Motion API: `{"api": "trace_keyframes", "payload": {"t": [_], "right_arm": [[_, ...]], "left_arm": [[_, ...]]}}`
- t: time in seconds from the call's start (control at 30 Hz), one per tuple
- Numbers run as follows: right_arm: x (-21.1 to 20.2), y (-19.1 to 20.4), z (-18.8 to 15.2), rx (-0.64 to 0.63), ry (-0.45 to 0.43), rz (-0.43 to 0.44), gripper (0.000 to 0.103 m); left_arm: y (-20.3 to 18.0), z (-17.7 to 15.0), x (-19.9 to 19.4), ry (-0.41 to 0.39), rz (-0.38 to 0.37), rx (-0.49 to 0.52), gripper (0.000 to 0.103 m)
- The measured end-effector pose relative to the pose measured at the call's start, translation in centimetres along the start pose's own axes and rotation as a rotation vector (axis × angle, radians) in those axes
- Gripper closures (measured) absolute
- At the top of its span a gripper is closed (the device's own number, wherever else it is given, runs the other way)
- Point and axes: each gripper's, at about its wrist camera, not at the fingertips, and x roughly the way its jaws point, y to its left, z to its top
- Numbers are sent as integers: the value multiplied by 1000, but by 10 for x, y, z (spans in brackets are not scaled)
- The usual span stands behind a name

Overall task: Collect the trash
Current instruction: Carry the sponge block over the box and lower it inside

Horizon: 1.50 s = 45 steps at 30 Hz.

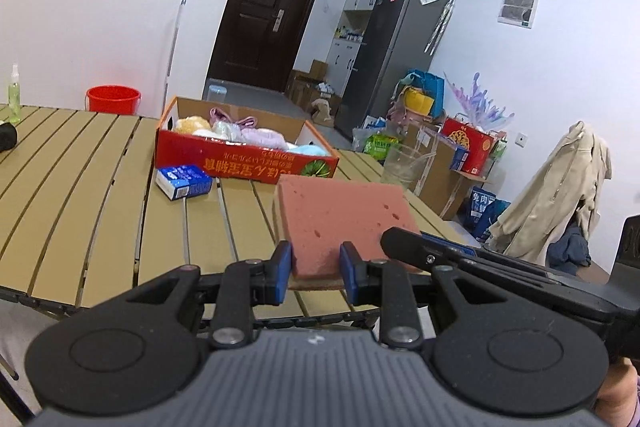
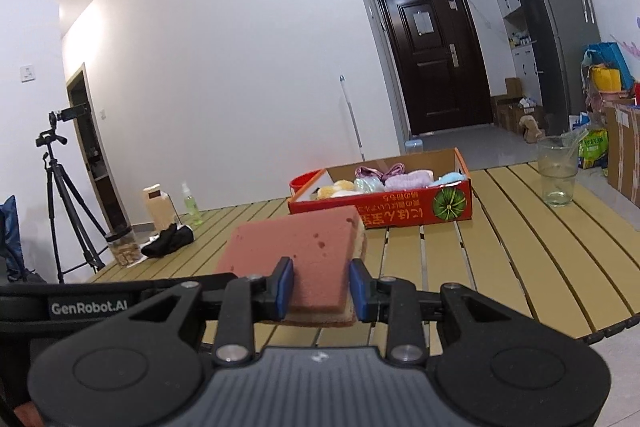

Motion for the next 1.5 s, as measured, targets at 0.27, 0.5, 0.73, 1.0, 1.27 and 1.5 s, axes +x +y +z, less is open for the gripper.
{"api": "trace_keyframes", "payload": {"t": [0.27, 0.5, 0.73, 1.0, 1.27, 1.5], "right_arm": [[-19, 5, 21, -17, -58, -11, 73], [7, -11, 62, -31, -104, -25, 73], [78, -52, 117, 10, -88, -24, 73], [182, -108, 171, 66, -13, -23, 73], [309, -167, 198, 179, 115, -53, 73], [401, -216, 185, 252, 187, -131, 73]], "left_arm": [[-11, 24, -2, -51, -32, 30, 76], [-14, 69, 38, -83, -35, 48, 77], [0, 127, 116, -65, -48, 40, 77], [29, 185, 227, 1, -42, 32, 76], [78, 213, 352, 141, -31, -51, 76], [102, 219, 453, 254, 27, -88, 76]]}}
